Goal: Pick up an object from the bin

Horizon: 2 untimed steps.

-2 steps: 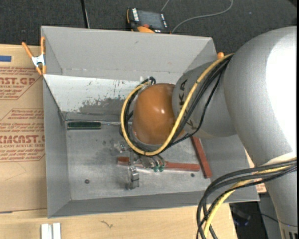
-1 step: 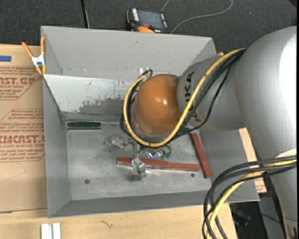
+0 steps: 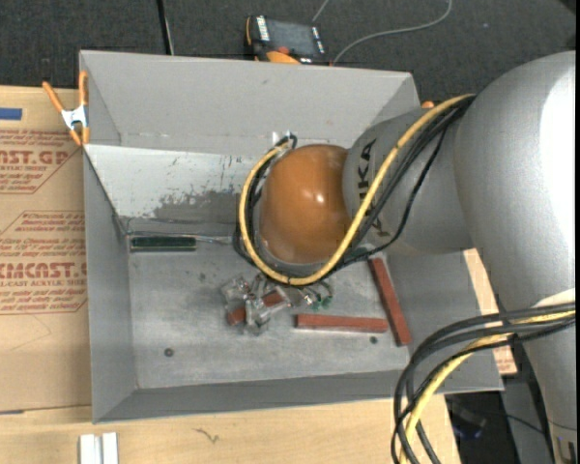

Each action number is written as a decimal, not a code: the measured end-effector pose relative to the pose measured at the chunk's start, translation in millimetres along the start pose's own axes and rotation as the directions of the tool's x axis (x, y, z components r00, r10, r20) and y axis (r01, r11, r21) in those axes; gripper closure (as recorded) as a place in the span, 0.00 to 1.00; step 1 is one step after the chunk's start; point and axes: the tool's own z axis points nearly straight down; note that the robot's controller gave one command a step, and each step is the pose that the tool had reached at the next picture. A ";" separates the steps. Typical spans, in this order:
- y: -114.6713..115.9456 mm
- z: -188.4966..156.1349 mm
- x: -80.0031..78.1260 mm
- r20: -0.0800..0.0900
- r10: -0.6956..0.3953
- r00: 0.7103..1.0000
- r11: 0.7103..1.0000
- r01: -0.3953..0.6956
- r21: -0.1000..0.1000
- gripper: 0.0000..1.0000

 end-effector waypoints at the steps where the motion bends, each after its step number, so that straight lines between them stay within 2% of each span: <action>1: -86.9 -44.3 15.8 0.003 0.235 0.972 0.972 -0.235 0.004 1.00; 2: -126.3 -1.3 50.2 0.008 -0.401 0.916 0.916 0.401 0.005 1.00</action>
Offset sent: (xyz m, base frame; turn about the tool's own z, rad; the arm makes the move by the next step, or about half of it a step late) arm 0.0284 -0.0818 0.0433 0.2336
